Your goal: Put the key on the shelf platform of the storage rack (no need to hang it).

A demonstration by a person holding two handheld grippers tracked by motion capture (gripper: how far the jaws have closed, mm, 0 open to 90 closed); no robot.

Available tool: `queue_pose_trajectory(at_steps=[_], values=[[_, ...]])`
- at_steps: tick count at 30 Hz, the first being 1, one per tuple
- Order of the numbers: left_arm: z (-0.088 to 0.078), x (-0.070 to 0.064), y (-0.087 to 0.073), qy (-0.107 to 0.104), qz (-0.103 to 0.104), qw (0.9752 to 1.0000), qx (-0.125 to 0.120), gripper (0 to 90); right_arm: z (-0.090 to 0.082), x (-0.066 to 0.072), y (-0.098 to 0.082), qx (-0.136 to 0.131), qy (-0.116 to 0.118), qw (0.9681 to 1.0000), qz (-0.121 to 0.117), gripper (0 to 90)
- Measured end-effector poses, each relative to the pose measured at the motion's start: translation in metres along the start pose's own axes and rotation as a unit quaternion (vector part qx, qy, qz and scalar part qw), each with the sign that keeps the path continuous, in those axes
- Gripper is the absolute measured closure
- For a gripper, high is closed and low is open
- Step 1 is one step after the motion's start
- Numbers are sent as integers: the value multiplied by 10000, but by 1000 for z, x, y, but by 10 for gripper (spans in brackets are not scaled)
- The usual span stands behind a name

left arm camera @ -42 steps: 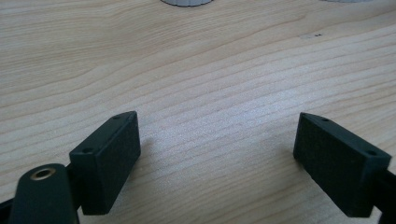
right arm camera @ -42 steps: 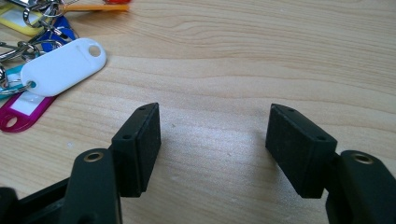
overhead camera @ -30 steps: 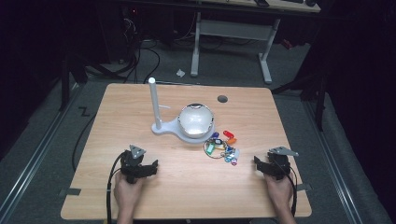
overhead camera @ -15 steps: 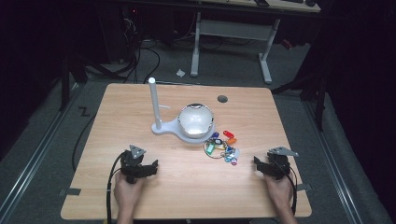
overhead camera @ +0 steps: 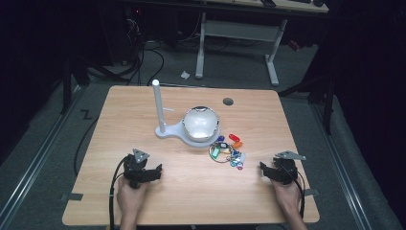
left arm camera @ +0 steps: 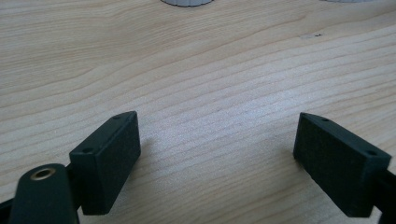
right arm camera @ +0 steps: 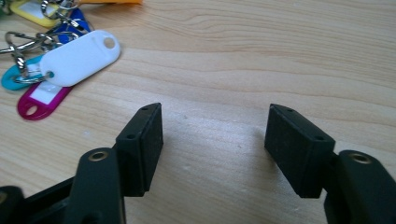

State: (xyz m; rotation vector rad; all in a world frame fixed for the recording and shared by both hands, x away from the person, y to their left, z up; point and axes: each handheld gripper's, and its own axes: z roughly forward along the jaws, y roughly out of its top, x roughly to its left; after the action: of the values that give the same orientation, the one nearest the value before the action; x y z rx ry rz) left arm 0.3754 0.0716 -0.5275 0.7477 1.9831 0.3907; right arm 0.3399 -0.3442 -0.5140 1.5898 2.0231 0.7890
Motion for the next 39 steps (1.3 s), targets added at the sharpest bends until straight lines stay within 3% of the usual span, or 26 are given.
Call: queue_pose_trajectory(at_steps=[19, 24, 29, 39], values=[[0, 0, 0, 0, 2, 10000, 3, 151, -8, 13, 12, -71, 595, 9981, -151, 401], [0, 0, 0, 0, 1, 10000, 1, 151, -7, 21, 18, -116, 715, 9969, -321, 397], [0, 0, 0, 0, -8, 10000, -3, 151, -5, 26, 22, -132, 822, 9961, -293, 394], [0, 1, 0, -23, 40, 10000, -4, 151, 2, 46, 37, -165, 1018, 9929, -597, 384]])
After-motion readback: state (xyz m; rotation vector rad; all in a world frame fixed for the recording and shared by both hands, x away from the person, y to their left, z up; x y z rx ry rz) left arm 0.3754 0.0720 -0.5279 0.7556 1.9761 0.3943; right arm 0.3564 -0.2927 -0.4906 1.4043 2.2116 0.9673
